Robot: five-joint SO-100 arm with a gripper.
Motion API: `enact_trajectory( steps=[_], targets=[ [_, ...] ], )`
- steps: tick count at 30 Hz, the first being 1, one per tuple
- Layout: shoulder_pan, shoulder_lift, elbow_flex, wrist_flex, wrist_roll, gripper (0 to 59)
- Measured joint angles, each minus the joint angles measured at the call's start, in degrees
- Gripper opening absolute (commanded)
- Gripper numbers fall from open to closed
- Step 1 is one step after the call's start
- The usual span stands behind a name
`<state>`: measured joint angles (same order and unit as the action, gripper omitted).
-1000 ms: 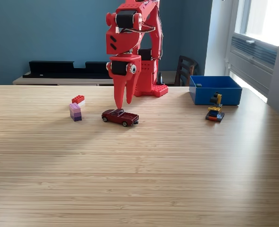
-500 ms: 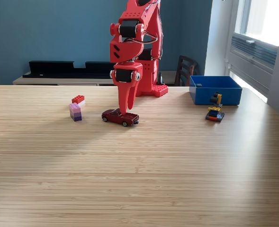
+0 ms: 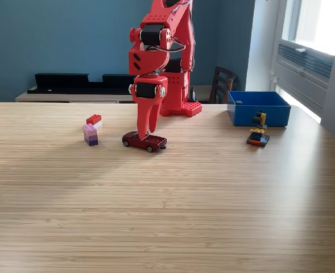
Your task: Grasp a lego block and put it in the bin.
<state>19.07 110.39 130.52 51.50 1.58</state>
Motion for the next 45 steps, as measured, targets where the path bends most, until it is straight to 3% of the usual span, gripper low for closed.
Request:
enact_trajectory(
  steps=[12,23,28,34,39,45],
  targets=[
    [0.8,0.0,1.4,-5.7,4.7,21.6],
    [0.8,-3.1,0.6,-6.0,7.8,19.9],
    [1.8,-9.8,-3.9,-3.5,8.7,18.1],
    [2.5,-15.2,-9.7,0.2,9.7,0.1],
    [2.5,-17.4,-12.8,2.3,10.5,0.1],
    [2.5,-17.9,-19.3,9.1,10.9,0.1]
  ],
)
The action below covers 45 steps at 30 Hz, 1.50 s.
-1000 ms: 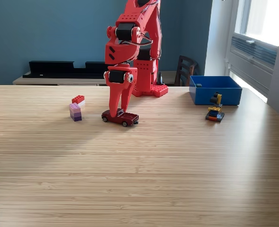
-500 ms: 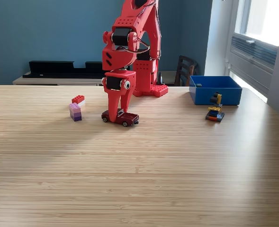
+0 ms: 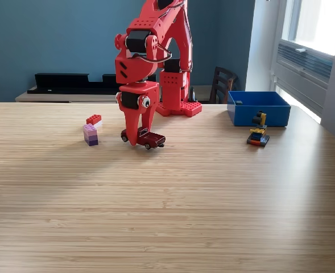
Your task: Grasp a lego block and put it in the bin.
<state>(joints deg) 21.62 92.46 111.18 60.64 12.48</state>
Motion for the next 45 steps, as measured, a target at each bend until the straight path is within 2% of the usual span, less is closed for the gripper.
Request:
enact_trajectory(
  steps=[5,11,20,28,38,45],
  targets=[
    [-0.9,0.0,-8.0,9.7,0.5,0.1],
    [-9.9,0.0,-18.8,22.1,-1.6,0.1],
    [-33.7,0.0,-31.9,33.5,-4.7,0.1],
    [-58.7,0.0,-36.9,36.3,-9.1,0.1],
    [-85.5,-0.6,-37.7,36.4,-15.9,0.1],
    [-96.9,-0.6,-31.6,36.4,-18.5,0.1]
  ],
)
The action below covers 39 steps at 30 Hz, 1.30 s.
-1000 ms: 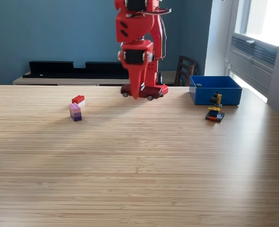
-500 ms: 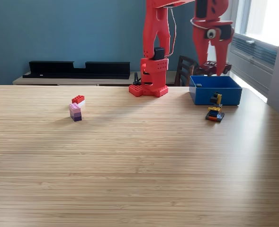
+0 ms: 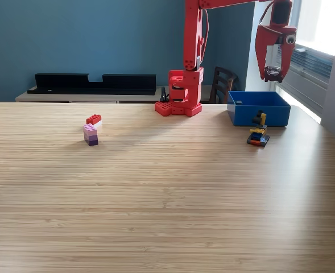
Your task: Grasp a lego block and put it in the bin.
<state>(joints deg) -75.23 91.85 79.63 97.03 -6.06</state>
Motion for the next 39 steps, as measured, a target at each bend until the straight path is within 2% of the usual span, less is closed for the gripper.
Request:
enact_trajectory(
  steps=[4,5,8,10,12,16,19,22,26,27,39],
  targets=[
    [-2.4,0.0,1.9,0.0,-1.2,0.3],
    [-2.4,0.0,2.1,0.0,-1.7,3.3],
    [-2.4,0.0,3.3,0.0,-3.0,20.2],
    [-2.4,0.0,4.5,0.0,-4.0,24.6],
    [-2.4,0.0,5.3,0.0,-4.7,25.2],
    [-2.3,0.0,6.1,0.0,-5.6,24.5],
    [-2.3,0.0,6.2,-0.1,-5.9,21.8],
    [-1.0,0.0,6.2,-0.1,-5.8,16.1],
    [3.8,0.0,5.6,-0.1,-4.4,1.7],
    [5.4,0.0,5.0,-0.1,-3.8,0.1],
    [40.0,0.0,-5.6,-0.1,4.9,0.1]
  ],
)
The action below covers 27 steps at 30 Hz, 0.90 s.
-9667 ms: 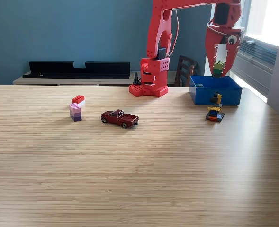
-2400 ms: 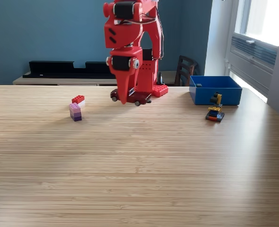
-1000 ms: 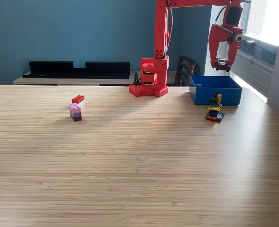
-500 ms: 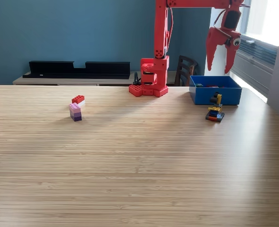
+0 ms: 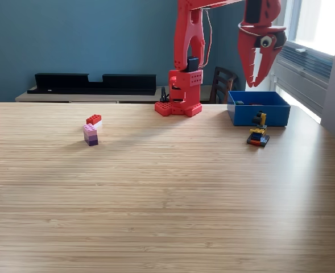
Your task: Grasp a lego block and put it in the bin.
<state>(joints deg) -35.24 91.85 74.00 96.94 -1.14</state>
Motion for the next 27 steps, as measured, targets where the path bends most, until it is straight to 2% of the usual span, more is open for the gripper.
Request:
enact_trajectory(
  steps=[5,9,19,27],
  targets=[
    [16.3,0.0,-1.1,-0.4,1.3,0.1],
    [22.9,0.0,-1.1,-0.4,0.5,0.1],
    [26.2,0.0,-1.1,-0.4,-1.4,0.1],
    [28.3,0.0,-1.1,-3.3,-1.9,0.1]
  ],
)
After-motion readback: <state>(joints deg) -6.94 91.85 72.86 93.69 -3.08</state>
